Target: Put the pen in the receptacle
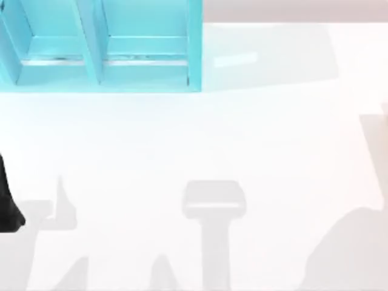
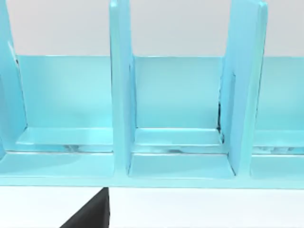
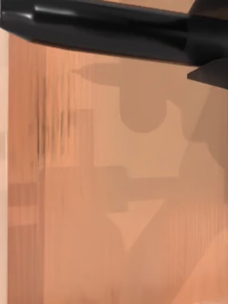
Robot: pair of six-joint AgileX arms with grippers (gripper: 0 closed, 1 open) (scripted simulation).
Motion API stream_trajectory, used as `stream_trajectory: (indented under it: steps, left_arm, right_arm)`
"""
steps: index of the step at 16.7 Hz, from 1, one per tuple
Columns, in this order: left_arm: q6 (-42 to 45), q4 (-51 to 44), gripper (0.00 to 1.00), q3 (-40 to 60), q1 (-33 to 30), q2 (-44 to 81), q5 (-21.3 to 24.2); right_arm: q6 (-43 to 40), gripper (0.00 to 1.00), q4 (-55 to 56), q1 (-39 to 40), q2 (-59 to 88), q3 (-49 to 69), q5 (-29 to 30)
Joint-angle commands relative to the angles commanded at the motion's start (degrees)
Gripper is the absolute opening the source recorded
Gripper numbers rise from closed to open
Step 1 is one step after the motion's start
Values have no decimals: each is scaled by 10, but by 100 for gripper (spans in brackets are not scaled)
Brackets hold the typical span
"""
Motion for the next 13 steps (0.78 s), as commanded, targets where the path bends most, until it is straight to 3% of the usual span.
stream_trajectory:
  steps: [8, 13]
  left_arm:
    - [0, 0, 100, 0, 0, 0, 0]
    - [0, 0, 100, 0, 0, 0, 0]
  right_arm:
    - [58, 0, 80, 82, -4, -91, 12]
    - [45, 0, 131, 47, -16, -149, 3]
